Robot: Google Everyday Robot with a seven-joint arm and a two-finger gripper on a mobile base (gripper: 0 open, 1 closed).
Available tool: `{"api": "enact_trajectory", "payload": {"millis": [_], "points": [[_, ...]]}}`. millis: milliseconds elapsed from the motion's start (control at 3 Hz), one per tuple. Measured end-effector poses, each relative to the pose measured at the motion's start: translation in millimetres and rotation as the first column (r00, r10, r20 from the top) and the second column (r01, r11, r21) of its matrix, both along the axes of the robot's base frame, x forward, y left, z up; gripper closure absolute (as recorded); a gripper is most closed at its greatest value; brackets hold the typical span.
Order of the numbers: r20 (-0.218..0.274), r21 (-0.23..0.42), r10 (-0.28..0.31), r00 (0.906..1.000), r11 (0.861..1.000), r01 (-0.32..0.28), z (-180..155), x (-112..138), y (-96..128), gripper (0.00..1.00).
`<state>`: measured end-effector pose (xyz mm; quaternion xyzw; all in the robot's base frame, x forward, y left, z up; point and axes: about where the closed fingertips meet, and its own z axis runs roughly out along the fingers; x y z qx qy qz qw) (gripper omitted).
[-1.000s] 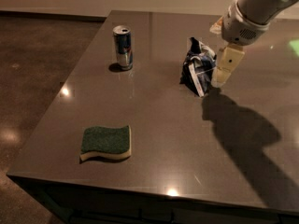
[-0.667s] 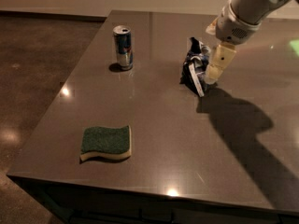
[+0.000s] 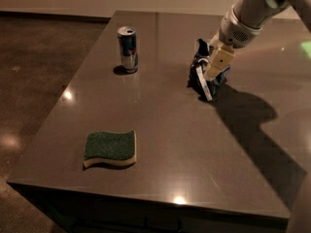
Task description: Move blue chip bag near sponge
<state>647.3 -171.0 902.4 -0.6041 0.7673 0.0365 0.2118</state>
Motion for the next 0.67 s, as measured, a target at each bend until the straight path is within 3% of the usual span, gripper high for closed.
{"api": "enact_trajectory", "payload": {"millis": [333,667], "points": [[-0.015,0.011,-0.007,0.9999,1.0,0.008,-3.4,3.9,1.1,0.49],[-0.02,0.024,0.007,0.9998,1.0,-0.007,2.7,-4.8,4.2,0.79]]}}
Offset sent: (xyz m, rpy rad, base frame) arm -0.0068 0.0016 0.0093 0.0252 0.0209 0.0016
